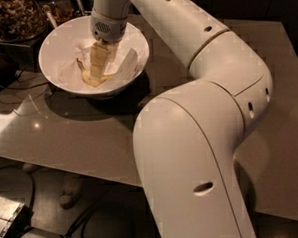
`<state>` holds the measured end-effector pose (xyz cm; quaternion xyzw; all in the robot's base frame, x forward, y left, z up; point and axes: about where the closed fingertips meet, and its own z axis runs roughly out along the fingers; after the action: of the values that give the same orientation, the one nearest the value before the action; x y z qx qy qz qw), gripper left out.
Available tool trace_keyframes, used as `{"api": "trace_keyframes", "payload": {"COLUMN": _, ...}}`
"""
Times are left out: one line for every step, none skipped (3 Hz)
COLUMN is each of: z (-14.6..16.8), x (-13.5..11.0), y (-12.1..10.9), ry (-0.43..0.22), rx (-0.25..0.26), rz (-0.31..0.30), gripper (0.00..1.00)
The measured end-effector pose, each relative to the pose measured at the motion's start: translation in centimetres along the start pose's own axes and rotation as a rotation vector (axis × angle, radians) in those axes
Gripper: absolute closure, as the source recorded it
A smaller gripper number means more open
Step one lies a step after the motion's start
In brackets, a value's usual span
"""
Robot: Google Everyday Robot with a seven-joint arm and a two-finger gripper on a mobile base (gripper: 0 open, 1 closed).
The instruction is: Pick banana from white bowl
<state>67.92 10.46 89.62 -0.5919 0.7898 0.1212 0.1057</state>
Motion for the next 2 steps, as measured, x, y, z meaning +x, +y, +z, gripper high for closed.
{"api": "trace_keyframes", "payload": {"z": 1.1, "x": 0.0, "y": -0.6, "ry": 0.009, "rx": -0.009, "rz": 0.010, "gripper": 0.33}}
{"api": "trace_keyframes", "payload": {"z": 2.4, "x": 0.0, "y": -1.1, "ry": 0.024, "rx": -0.019, "rz": 0.010, "gripper": 0.34}}
